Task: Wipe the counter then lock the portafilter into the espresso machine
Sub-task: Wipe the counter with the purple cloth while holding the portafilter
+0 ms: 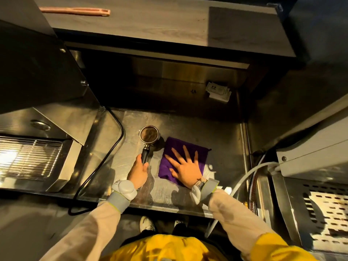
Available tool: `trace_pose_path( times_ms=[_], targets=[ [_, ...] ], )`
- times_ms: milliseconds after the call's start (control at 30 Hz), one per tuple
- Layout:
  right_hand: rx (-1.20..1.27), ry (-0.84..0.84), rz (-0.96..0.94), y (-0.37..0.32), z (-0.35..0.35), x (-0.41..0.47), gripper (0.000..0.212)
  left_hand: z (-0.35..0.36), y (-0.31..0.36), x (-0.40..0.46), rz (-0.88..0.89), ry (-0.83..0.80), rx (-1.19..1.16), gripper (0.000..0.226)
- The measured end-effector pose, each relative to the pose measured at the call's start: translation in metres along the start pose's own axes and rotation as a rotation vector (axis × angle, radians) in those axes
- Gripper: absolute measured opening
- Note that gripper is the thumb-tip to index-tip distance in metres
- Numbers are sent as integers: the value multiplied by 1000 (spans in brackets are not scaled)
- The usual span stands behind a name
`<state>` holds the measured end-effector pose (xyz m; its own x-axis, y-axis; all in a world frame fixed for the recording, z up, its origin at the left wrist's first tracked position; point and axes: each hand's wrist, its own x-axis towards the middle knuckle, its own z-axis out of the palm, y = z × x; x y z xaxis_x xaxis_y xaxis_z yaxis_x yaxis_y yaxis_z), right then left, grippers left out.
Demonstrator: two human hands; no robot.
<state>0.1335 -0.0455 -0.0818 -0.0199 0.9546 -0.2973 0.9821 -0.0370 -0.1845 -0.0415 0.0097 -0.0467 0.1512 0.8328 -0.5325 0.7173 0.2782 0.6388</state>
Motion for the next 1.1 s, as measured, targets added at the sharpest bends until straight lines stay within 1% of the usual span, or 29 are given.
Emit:
trace_pose_path(
  times_ms=[167,400,500,567,700,767,833,900,1000,1033,1100],
  targets=[
    [-20,-2,-19,15,-7,-2,54,-1,-1,1,7,-2,13,43],
    [-27,20,73,44,-12,-9,53,-2,0,0,-1,-10,6,47],
    [3,37,120,57,-15,-11,49,-1,0,-1,-6,-12,16,47],
    [79,56,149,57,-19,-9,45,-1,1,0,2,-12,29,46],
    [385,124,286,41,-29,3,42,-2,0,-1,9,-4,54,46],
    [496,146,343,31,-35,8,42,-2,0,-1,16,-8,58,46],
    [543,118,305,17,-37,9,43,-2,-1,-1,20,-14,45,46],
    [537,22,178,-1,-34,4,43,-2,-1,0,24,-13,36,46],
    [362,-127,-61,-22,-20,-4,47,-2,-2,1,41,-2,31,46],
    [325,-132,-101,-25,-16,-6,48,-2,-2,1,39,-3,28,45],
    [335,-94,-107,-25,-15,-7,49,-1,-2,2,38,0,27,44]
  ],
)
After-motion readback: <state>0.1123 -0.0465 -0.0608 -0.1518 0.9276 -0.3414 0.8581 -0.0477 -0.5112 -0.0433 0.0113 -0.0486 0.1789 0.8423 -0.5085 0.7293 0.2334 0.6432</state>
